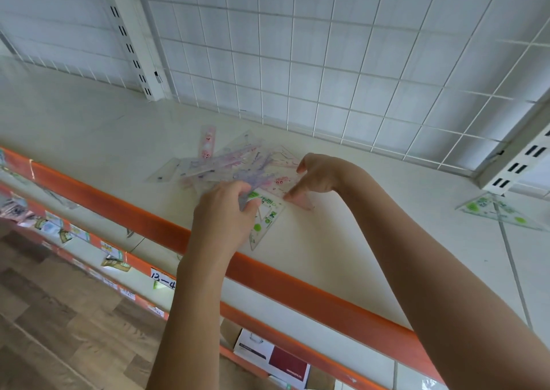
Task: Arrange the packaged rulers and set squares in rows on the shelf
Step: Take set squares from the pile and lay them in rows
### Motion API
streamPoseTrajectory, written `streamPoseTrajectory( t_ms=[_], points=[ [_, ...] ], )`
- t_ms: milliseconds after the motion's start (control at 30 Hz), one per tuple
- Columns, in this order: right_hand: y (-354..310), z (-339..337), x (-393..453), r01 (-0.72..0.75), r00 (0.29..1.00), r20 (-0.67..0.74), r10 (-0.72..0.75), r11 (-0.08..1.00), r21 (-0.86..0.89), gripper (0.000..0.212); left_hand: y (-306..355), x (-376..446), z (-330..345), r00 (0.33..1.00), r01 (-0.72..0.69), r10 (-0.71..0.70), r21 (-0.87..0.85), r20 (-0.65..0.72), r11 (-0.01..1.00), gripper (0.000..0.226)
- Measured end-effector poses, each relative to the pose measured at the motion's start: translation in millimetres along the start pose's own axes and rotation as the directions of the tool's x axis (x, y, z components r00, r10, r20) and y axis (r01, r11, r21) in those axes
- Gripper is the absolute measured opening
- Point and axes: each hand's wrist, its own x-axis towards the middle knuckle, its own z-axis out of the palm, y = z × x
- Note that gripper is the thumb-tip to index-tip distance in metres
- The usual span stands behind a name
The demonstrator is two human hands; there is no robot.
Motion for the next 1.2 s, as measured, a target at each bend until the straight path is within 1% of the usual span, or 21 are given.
streamPoseTrajectory(
  t_ms=[67,133,267,367,400,433,500,567,667,767,933,1133,1200],
  points=[
    [2,-2,-3,-0.003,1.0,-0.026,0.004,0.998,0.058,0.077,-2,4,-1,1.0,0.013,-0.013,0.011,0.001,1.0,0.032],
    [6,-4,-7,0.005,0.996,-0.085,0.004,0.994,0.114,0.07,-2,7,-2,1.0,0.025,-0.025,0.028,0.006,0.999,0.032],
    [22,-6,-22,0.01,0.981,-0.191,0.028,0.981,0.196,0.051,0,7,-1,0.997,0.058,-0.06,0.036,0.056,0.998,0.027],
    [37,-4,-39,0.022,0.974,-0.224,0.027,0.977,0.212,0.03,8,1,4,0.994,0.078,-0.083,0.057,0.076,0.995,0.034],
    [42,-3,-45,0.026,0.973,-0.231,0.026,0.975,0.219,0.024,12,-1,6,0.993,0.071,-0.081,0.119,0.08,0.99,0.037],
    [47,-2,-51,0.033,0.971,-0.239,0.024,0.973,0.229,0.021,16,-5,9,0.993,0.052,-0.075,0.217,0.097,0.975,0.04],
    [56,1,-63,0.049,0.966,-0.256,0.019,0.965,0.257,0.017,24,-15,16,0.99,-0.02,-0.038,0.393,0.138,0.919,0.04],
    [62,2,-72,0.059,0.961,-0.275,0.023,0.956,0.287,0.016,28,-26,26,0.99,-0.073,0.009,0.446,0.143,0.892,0.039],
    [67,5,-81,0.082,0.953,-0.302,0.02,0.943,0.323,0.015,30,-32,35,0.99,-0.085,0.027,0.443,0.136,0.892,0.043],
    [72,6,-90,0.101,0.943,-0.333,0.011,0.942,0.319,0.015,33,-31,34,0.984,-0.083,0.005,0.43,0.179,0.899,0.046],
    [86,6,-106,0.102,0.935,-0.353,0.018,0.942,0.319,0.014,45,-36,43,0.984,-0.073,0.008,0.361,0.179,0.93,0.037],
    [107,1,-124,0.107,0.927,-0.375,0.028,0.936,0.335,0.014,65,-45,59,0.99,-0.014,-0.036,0.349,0.135,0.937,0.043],
    [112,-1,-129,0.114,0.924,-0.381,0.021,0.937,0.329,0.013,68,-48,60,0.989,0.008,-0.055,0.328,0.136,0.945,0.049]
  ],
)
